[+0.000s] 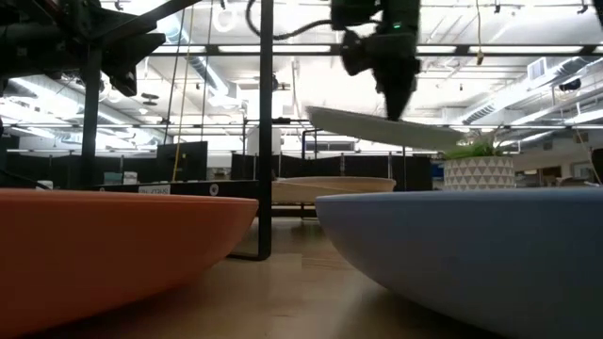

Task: Place and stack plates onto a shelf
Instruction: Stack the green plate on top of the gray plate on the shelf

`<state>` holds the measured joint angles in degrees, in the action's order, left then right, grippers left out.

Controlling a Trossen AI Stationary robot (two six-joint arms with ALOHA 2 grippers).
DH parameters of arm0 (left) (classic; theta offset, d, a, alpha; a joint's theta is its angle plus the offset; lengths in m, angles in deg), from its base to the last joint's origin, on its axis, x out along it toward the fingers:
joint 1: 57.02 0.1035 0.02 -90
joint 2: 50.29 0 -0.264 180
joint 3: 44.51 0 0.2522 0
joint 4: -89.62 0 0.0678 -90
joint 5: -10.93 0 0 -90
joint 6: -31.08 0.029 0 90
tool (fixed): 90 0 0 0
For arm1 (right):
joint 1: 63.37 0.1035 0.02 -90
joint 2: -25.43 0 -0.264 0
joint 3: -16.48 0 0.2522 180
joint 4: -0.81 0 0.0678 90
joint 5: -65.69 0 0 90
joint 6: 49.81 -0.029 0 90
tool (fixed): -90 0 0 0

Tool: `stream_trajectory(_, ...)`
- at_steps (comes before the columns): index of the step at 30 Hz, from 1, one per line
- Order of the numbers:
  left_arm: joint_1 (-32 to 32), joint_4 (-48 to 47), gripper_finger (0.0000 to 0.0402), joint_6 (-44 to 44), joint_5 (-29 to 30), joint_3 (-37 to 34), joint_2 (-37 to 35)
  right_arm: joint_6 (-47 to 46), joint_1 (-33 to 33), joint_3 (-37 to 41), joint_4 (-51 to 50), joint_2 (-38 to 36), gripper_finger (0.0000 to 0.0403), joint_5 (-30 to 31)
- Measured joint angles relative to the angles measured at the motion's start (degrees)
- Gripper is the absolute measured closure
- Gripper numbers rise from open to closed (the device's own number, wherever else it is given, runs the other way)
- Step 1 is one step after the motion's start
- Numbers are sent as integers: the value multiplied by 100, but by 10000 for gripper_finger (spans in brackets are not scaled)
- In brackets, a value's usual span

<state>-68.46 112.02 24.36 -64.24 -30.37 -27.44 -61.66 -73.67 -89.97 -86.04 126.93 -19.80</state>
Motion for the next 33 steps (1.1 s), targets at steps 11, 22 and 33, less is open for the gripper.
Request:
stream_trajectory(11,0,0,285,0,0,1,0,968,-840,-2209,-946,1392,391,289)
stream_trajectory(22,0,2,285,0,0,1,0,1431,-924,-2987,-996,1840,387,1028)
stream_trajectory(33,0,1,285,-11,0,1,0,1545,-929,-2729,-978,1840,379,1042)
